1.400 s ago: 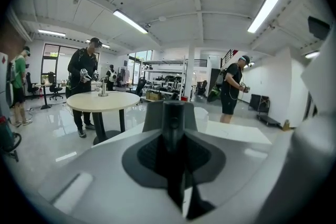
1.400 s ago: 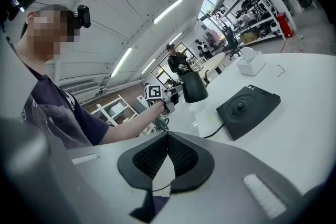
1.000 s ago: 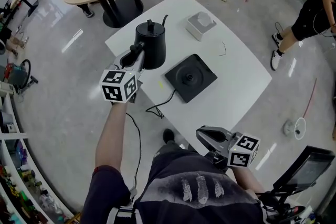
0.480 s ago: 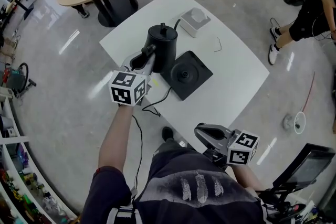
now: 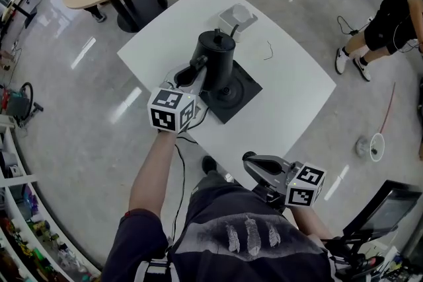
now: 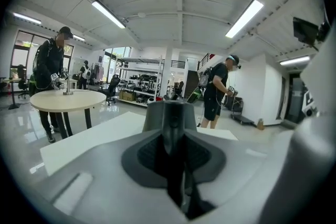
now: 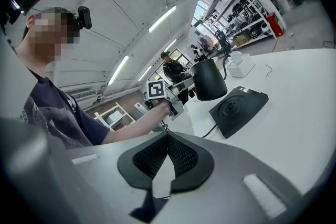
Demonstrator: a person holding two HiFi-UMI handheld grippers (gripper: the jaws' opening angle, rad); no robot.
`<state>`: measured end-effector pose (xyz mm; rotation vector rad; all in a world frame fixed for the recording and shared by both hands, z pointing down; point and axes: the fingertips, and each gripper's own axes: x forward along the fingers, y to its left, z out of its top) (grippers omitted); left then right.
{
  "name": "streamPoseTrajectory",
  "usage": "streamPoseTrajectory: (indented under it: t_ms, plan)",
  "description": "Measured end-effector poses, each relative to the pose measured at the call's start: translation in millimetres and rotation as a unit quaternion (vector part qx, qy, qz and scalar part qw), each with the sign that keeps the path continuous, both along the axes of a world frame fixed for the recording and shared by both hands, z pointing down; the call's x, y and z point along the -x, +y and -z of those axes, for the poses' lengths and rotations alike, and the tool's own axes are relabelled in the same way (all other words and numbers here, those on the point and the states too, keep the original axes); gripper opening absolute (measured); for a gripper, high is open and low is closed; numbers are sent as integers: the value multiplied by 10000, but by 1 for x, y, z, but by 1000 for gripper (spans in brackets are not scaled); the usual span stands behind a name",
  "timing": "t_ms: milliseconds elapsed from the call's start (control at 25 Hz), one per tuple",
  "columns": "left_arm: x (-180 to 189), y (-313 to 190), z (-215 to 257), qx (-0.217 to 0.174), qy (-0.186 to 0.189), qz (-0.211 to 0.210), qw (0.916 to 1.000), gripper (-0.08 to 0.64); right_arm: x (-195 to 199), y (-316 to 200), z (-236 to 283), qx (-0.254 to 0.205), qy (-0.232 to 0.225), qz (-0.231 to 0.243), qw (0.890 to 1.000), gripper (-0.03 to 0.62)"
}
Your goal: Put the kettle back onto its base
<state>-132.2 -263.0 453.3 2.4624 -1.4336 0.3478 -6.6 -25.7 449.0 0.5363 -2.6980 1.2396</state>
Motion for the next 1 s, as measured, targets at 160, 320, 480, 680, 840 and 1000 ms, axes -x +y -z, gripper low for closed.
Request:
streamPoseTrajectory:
  t_ms: [160,320,480,680,840,1000]
  plan:
    - [-15,2,-7,41,26,-46,10000,55,-1,2,0,14,-20,-4,10000,0]
    - [-29,7,-15,26,-22,-131,9999,55,-4,4,-1,46,-41,-50,10000,0]
    - [-38,11,-21,-9,-18,-165,9999,55,-9,1,0,11,-46,-133,9999,0]
    - [-41,19,-21,-194,-109,-170,9996,55,-15,-8,3,-36,9,-251,9997,0]
    - [-46,24,-22,-314,-152,-137,9993,55,-16,-9,5,-52,39,-231,9997,0]
    - [-50,32,-25,-375,-138,-107,9991,55,-18,-10,5,-75,32,-246,9997,0]
